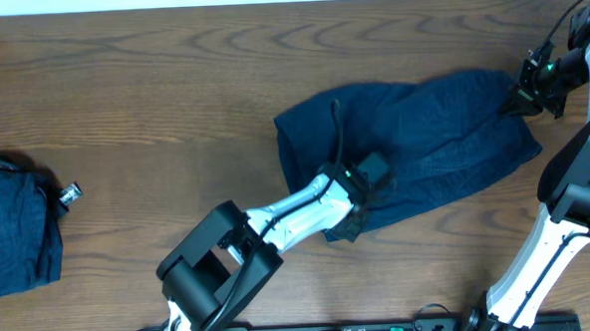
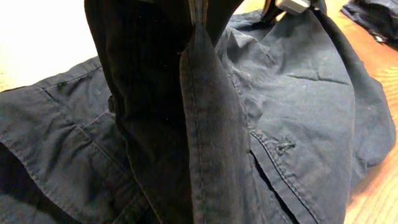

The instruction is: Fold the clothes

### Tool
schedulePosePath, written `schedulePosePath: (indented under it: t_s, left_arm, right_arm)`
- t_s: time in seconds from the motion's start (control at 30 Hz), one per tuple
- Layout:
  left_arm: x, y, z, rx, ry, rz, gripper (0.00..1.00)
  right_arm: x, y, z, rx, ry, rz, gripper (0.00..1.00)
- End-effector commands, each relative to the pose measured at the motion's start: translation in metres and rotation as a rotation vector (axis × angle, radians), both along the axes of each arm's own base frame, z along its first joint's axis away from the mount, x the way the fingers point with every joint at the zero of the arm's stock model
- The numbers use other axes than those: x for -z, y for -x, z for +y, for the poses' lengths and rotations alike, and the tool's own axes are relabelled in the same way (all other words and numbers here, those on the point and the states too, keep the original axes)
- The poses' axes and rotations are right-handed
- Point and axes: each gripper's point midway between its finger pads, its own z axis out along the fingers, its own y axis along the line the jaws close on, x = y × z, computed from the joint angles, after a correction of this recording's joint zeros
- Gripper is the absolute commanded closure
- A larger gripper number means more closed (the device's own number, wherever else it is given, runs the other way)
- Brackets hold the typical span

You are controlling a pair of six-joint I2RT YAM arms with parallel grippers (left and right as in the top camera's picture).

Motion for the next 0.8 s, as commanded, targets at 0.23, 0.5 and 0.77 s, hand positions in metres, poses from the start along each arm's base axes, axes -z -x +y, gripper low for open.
schedulePosePath:
  t_s: [0.23, 0.5, 0.77]
  left_arm:
    - [0.034, 0.011, 0.023, -0.023, -0.103, 0.088, 0.94]
    - [0.034, 0.011, 0.023, -0.024, -0.103, 0.088, 0.94]
    - [0.034, 0.011, 0.023, -0.024, -0.102, 0.088, 0.94]
  right_arm:
    - [-0.012, -0.005, 0.002, -0.030, 0.013, -0.049, 0.98]
    - [-0.034, -0.023, -0.023, 0.054, 0.026, -0.149, 0.98]
    - [-0.071, -0.041, -0.047, 0.093, 0.086, -0.280, 0.99]
